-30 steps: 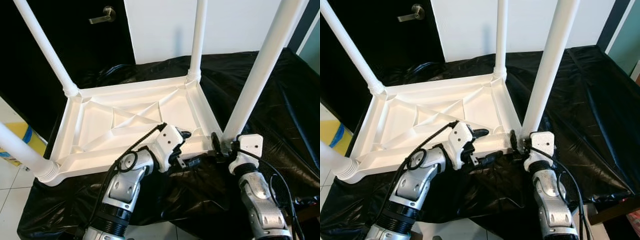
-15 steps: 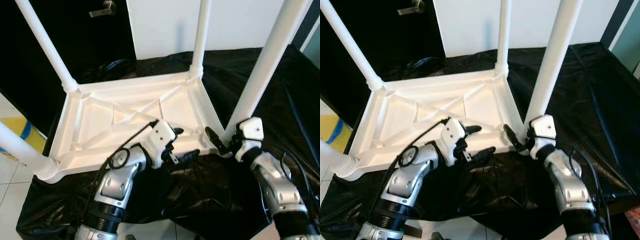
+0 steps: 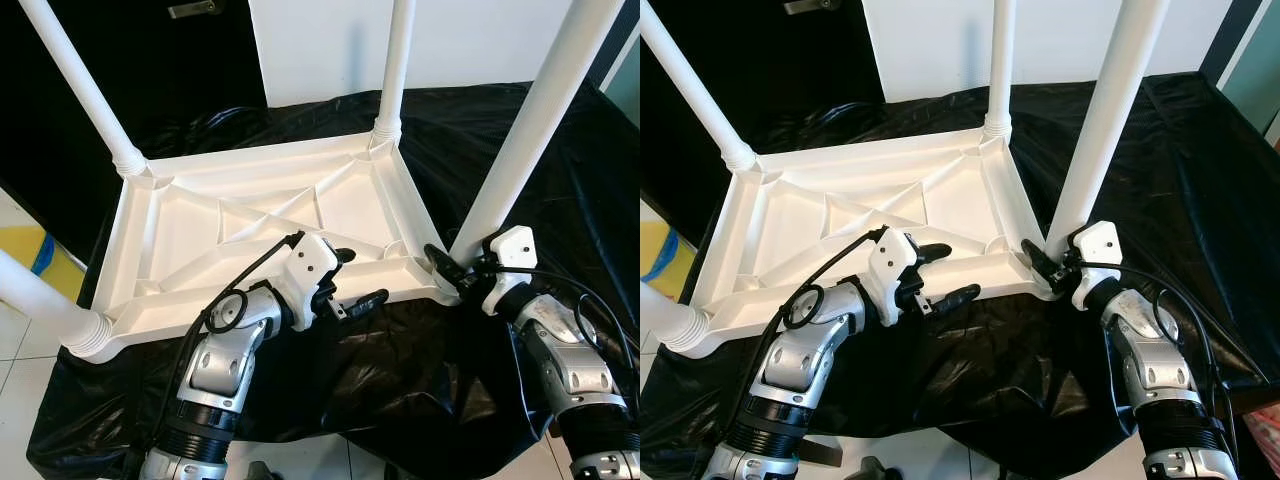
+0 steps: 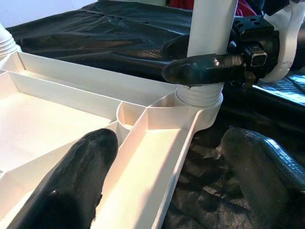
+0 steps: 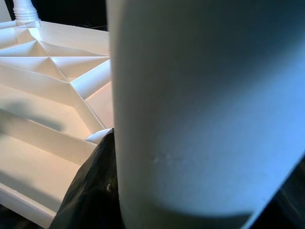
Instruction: Building children table
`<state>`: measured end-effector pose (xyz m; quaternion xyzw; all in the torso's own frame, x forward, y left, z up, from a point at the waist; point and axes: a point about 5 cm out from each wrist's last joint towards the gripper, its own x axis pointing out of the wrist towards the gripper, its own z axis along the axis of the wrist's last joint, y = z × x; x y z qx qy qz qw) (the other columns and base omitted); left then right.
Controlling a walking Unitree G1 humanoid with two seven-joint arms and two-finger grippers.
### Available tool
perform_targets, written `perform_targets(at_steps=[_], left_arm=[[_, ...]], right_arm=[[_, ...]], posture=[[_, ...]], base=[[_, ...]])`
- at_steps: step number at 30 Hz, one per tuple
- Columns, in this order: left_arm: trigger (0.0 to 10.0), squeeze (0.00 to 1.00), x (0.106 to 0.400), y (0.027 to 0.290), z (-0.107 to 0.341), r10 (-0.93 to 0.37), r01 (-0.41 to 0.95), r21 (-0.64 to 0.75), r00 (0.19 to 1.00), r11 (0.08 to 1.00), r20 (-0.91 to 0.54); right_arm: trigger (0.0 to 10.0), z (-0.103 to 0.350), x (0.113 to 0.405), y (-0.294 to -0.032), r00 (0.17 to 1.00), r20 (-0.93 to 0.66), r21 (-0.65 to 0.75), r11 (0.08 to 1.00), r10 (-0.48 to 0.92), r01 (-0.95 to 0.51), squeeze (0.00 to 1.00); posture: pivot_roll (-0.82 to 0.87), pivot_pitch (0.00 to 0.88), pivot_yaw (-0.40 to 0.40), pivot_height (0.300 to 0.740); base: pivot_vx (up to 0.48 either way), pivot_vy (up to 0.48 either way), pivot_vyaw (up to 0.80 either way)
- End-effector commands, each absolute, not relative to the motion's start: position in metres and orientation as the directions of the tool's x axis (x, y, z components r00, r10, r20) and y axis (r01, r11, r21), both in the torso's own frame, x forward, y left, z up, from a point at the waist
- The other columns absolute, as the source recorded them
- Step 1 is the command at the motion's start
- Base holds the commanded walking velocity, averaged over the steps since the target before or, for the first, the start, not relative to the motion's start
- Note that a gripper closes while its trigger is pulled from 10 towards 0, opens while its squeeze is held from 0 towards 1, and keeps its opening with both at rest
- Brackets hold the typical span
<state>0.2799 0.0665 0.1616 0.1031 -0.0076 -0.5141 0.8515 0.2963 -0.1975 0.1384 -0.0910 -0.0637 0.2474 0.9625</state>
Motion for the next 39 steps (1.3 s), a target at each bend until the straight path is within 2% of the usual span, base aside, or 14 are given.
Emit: perform_targets(at_steps=[1,5,7,15,17,18,20,23,28,35,39], left_arm=[[10.0,0.00,0.279,0.065,0.158,-0.855,0.851,0.175,0.513,0.495,-0.077],[10.0,0.00,0.279,0.063,0.158,-0.855,0.851,0.167,0.513,0.497,-0.069],[10.0,0.00,0.279,0.063,0.157,-0.847,0.842,0.180,0.527,0.509,-0.073],[10.0,0.00,0.280,0.064,0.157,-0.834,0.828,0.187,0.547,0.529,-0.065],[10.0,0.00,0.283,0.066,0.157,-0.810,0.798,0.214,0.585,0.564,-0.045],[10.0,0.00,0.283,0.066,0.157,-0.810,0.798,0.214,0.585,0.564,-0.045],[10.0,0.00,0.283,0.066,0.157,-0.800,0.785,0.220,0.599,0.579,-0.031],[10.0,0.00,0.282,0.065,0.157,-0.800,0.785,0.220,0.599,0.579,-0.030],[10.0,0.00,0.282,0.062,0.158,-0.803,0.788,0.223,0.595,0.574,-0.032],[10.0,0.00,0.288,0.061,0.156,-0.796,0.783,0.222,0.603,0.581,-0.042],[10.0,0.00,0.288,0.061,0.160,-0.800,0.783,0.219,0.599,0.582,-0.016]], right_arm=[[10.0,0.116,0.288,-0.201,0.908,-0.012,-0.206,0.887,0.419,-0.412,0.00],[10.0,0.115,0.288,-0.202,0.931,-0.006,-0.211,0.910,0.364,-0.357,0.00],[10.0,0.113,0.286,-0.203,0.966,-0.002,-0.196,0.947,0.258,-0.254,0.00],[10.0,0.109,0.281,-0.197,0.988,0.014,-0.163,0.976,0.152,-0.147,0.00],[10.0,0.103,0.277,-0.184,0.999,0.029,-0.118,0.993,-0.017,0.020,0.00],[10.0,0.103,0.277,-0.184,0.999,0.029,-0.118,0.993,-0.017,0.020,0.00],[10.0,0.097,0.276,-0.172,0.991,0.016,-0.072,0.988,-0.134,0.134,0.00],[10.0,0.096,0.276,-0.168,0.988,0.012,-0.060,0.987,-0.152,0.152,0.00],[10.0,0.099,0.276,-0.146,0.997,0.030,-0.032,0.997,-0.074,0.075,0.00],[10.0,0.103,0.280,-0.144,0.996,0.063,-0.049,0.996,-0.066,0.069,0.00],[10.0,0.109,0.282,-0.137,0.997,0.080,-0.005,1.000,-0.024,0.025,0.00]], posture=[[-0.13,0.118,0.036,0.740],[-0.12,0.116,0.031,0.740],[-0.13,0.106,0.026,0.740],[-0.12,0.099,0.017,0.740],[-0.12,0.083,0.002,0.740],[-0.12,0.083,0.002,0.740],[-0.11,0.070,-0.006,0.740],[-0.11,0.067,-0.007,0.740],[-0.09,0.034,-0.013,0.740],[-0.08,0.022,-0.018,0.740],[-0.08,0.010,-0.017,0.740]], base=[[0.000,0.000,0.00],[0.000,0.000,0.00],[0.000,0.000,0.00],[0.000,0.000,0.00],[0.000,0.000,0.00],[0.000,0.000,0.00],[0.000,0.000,0.00],[0.000,0.000,0.00],[0.000,0.000,0.00],[0.000,0.000,0.00],[0.000,0.000,0.00]])
